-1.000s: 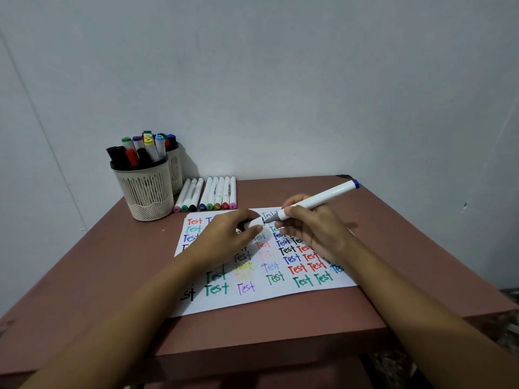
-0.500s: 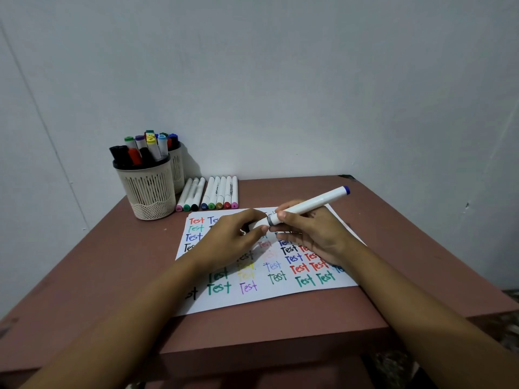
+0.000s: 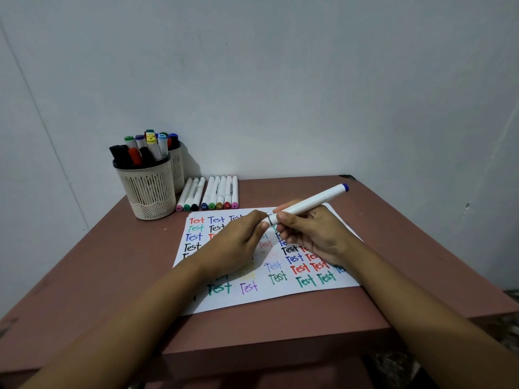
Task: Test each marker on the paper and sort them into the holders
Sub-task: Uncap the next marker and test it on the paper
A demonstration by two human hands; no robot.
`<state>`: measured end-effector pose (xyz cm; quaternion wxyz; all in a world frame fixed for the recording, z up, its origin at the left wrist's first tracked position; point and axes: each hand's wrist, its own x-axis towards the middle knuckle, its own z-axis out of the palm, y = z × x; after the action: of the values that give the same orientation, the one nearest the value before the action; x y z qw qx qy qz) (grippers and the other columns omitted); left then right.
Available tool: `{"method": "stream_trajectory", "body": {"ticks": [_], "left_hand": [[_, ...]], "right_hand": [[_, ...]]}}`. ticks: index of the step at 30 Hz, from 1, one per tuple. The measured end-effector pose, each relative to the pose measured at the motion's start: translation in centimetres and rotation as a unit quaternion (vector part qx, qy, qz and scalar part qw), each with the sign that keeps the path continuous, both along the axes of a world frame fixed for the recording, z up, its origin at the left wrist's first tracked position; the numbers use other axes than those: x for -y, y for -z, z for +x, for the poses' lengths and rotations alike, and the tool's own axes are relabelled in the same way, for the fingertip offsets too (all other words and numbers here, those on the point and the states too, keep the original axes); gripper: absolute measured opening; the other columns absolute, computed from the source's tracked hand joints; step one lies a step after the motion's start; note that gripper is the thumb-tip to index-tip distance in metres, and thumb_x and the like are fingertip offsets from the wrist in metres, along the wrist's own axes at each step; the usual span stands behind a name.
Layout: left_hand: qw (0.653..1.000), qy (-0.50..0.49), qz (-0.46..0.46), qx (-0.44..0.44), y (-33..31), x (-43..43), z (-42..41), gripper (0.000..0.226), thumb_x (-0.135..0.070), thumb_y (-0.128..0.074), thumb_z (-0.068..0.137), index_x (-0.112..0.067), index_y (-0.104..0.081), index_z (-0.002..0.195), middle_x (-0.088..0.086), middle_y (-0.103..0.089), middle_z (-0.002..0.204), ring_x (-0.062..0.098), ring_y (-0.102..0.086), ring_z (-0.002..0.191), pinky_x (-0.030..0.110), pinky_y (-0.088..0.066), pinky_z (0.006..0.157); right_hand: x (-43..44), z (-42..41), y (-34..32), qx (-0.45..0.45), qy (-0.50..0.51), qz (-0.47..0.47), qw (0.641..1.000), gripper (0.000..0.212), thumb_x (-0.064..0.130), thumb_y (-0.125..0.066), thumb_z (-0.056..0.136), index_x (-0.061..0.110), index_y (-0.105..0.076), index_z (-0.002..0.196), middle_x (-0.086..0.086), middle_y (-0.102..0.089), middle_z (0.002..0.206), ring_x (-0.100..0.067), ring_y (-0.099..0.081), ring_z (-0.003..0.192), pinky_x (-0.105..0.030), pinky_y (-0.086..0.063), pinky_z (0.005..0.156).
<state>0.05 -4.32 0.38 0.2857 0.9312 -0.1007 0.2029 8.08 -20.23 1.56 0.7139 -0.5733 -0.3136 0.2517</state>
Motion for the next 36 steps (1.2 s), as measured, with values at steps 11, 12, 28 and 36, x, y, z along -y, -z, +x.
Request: {"method": "stream_trajectory", "body": {"ticks": [11,12,28,36], "left_hand": [[1.0,-0.002,0.01,0.025,0.3,0.7,0.1,0.031,-0.025,-0.033,0.1,0.0,-0.051,0.1,0.009,-0.052,0.077,0.007,-0.04,0.061,0.017,-0.03,0.057],[1.0,-0.003,0.006,0.025,0.3,0.8,0.1,0.035,-0.029,-0.032,0.099,-0.001,-0.051,0.1,0.009,-0.053,0.077,0.007,-0.04,0.062,0.018,-0.031,0.057],[0.984,-0.174,0.01,-0.025,0.6,-4.2,1.4,0.035,-0.032,-0.04,0.098,-0.019,-0.049,0.129,0.003,-0.052,0.118,0.019,-0.047,0.113,0.029,-0.036,0.089],[0.975,-0.171,0.084,-0.11,1.1,-4.6,1.6,0.04,-0.033,-0.037,0.099,-0.019,-0.042,0.136,0.003,-0.041,0.141,0.019,-0.04,0.127,0.029,-0.033,0.102]], "right_hand": [[-0.2,0.0,0.5,0.021,-0.011,0.029,0.999,0.016,0.017,-0.062,0.075,0.005,-0.061,0.086,-0.005,-0.061,0.061,-0.011,-0.056,0.053,-0.019,-0.049,0.056],[-0.2,0.0,0.5,0.022,-0.012,0.031,0.999,0.016,0.017,-0.062,0.076,0.005,-0.061,0.086,-0.005,-0.061,0.061,-0.011,-0.056,0.053,-0.019,-0.049,0.055],[1.3,4.5,-1.3,-0.079,0.184,0.038,0.979,0.012,0.015,-0.042,0.1,0.01,-0.04,0.09,-0.005,-0.045,0.069,-0.015,-0.047,0.053,-0.028,-0.046,0.047],[3.2,10.5,-2.2,0.292,0.35,-0.361,0.814,0.019,0.031,-0.064,0.087,0.017,-0.052,0.086,0.001,-0.057,0.076,-0.014,-0.052,0.064,-0.028,-0.04,0.058]]}}
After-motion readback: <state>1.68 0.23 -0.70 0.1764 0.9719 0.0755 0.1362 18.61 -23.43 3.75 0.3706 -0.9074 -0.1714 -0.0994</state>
